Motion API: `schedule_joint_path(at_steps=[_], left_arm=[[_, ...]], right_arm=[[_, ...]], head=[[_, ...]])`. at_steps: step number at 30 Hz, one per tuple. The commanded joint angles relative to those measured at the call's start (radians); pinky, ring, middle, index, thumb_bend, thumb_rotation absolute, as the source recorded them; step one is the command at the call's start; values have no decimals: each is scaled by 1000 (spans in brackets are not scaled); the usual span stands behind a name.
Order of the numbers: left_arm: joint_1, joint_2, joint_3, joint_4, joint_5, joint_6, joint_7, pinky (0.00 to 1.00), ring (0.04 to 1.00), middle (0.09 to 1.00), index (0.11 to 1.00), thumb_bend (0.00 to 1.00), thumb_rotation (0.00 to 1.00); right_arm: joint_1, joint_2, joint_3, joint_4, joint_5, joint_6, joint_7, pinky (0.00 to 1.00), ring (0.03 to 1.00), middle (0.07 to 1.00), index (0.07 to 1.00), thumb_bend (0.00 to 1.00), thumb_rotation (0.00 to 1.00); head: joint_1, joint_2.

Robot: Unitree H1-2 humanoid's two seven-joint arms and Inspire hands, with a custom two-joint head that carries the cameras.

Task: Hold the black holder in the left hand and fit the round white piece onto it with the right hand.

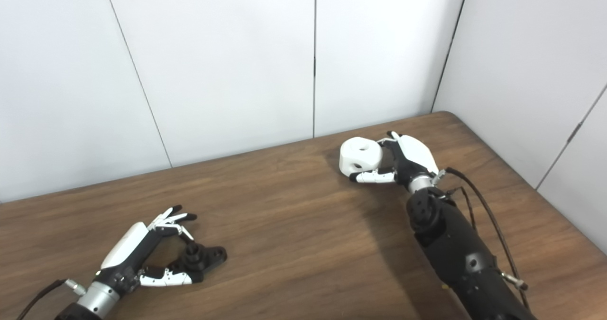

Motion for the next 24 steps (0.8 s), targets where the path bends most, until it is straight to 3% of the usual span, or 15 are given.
schedule_joint_path(at_steps=[1,4,8,18,23,24], left_arm=[[9,17,7,-19,-7,-12,2,1000,1000,871,482,523,48],[13,20,10,-30,-7,-13,1,1000,1000,871,482,523,49],[18,24,14,-37,-8,-9,-2,1000,1000,873,482,523,49],[31,26,26,-57,-13,6,-14,1000,1000,876,482,523,48],[33,27,32,-52,-10,3,-15,1000,1000,877,482,523,49],[32,26,33,-50,-10,4,-17,1000,1000,877,482,523,48]], right_arm=[[-48,-11,-19,-2,0,-53,-60,1000,1000,907,605,801,364],[-56,3,-18,49,-10,-105,-134,1000,1000,853,537,747,298],[-62,11,-11,77,-15,-141,-183,1000,1000,833,521,733,301],[-69,16,-10,99,-8,-182,-212,1000,1000,831,519,740,331],[-69,25,-9,103,-8,-185,-222,1000,1000,827,513,749,300],[-68,28,-10,102,-6,-185,-222,1000,1000,827,500,637,230]], head=[[7,1],[5,3],[5,2],[12,7],[14,7],[14,7]])
